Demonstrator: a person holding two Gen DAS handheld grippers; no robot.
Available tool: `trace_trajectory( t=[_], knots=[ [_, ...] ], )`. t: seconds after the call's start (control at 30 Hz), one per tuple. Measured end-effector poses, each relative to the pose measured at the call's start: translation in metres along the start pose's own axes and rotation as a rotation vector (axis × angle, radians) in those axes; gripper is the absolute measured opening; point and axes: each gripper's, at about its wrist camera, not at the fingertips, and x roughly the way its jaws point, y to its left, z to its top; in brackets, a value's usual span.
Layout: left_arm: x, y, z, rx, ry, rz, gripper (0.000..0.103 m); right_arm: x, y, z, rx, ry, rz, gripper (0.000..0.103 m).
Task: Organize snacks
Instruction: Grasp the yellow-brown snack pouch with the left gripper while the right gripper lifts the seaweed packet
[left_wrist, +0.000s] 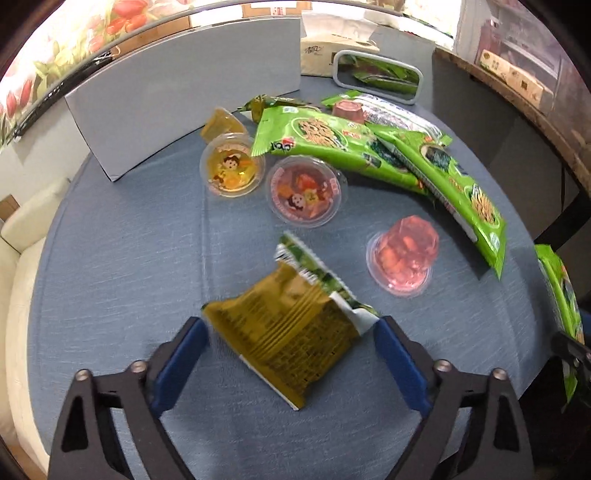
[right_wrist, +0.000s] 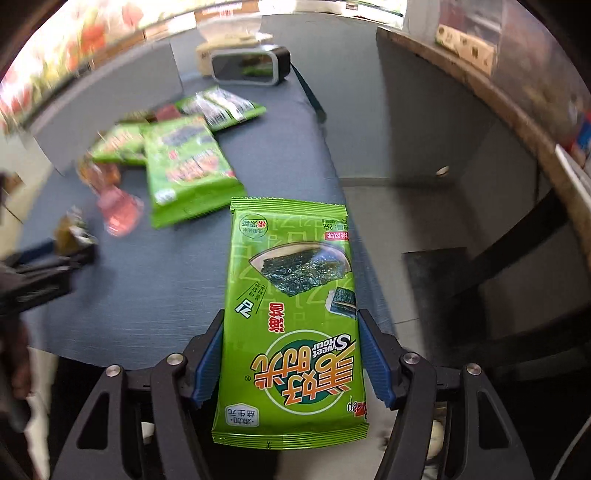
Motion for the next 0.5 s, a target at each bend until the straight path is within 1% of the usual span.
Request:
trace_trajectory(
  t=[0.07,0.1,0.13,0.17,0.2,0.23,0.27,0.3,0.33,0.37,0.43,0.5],
  knots=[
    [-0.002,0.003,0.000,-0.015,-0.010,0.011,0.083,-0.012,-0.002,-0.001,0.010,-0.030,0.018,0.071],
    [-0.005,0.007,-0.001,-0.023,-0.011,0.017,0.075,-0.019,-0.002,-0.001,0.013,-0.045,0.023,0.071],
    [-0.006,0.010,0.002,-0.034,-0.010,0.028,0.060,-0.024,0.001,-0.002,0.017,-0.056,0.029,0.071],
    [-0.009,0.015,0.002,-0.046,-0.011,0.044,0.051,-0.028,0.002,-0.004,0.020,-0.065,0.039,0.071],
    [-0.010,0.021,0.003,-0.056,-0.009,0.053,0.033,-0.032,0.004,-0.004,0.022,-0.073,0.051,0.071],
    [-0.012,0.027,0.004,-0.070,-0.008,0.033,0.024,-0.030,0.008,-0.001,0.020,-0.080,0.060,0.071],
    [-0.012,0.034,0.005,-0.091,0.008,-0.029,0.022,-0.031,0.012,-0.001,0.013,-0.089,0.068,0.071],
    [-0.012,0.038,0.004,-0.104,0.016,-0.055,0.020,-0.034,0.016,-0.002,0.001,-0.095,0.075,0.071],
    [-0.013,0.042,0.003,-0.115,0.019,-0.070,0.019,-0.035,0.021,-0.002,-0.014,-0.098,0.079,0.071],
    [-0.014,0.045,0.004,-0.113,0.013,-0.077,0.018,-0.025,0.028,0.004,-0.023,-0.101,0.082,0.071],
    [-0.015,0.047,0.004,-0.113,0.008,-0.091,0.015,-0.028,0.036,0.004,-0.033,-0.105,0.098,0.071],
    [-0.017,0.050,0.003,-0.115,-0.003,-0.123,0.014,-0.030,0.043,0.004,-0.043,-0.111,0.105,0.071]
  ],
)
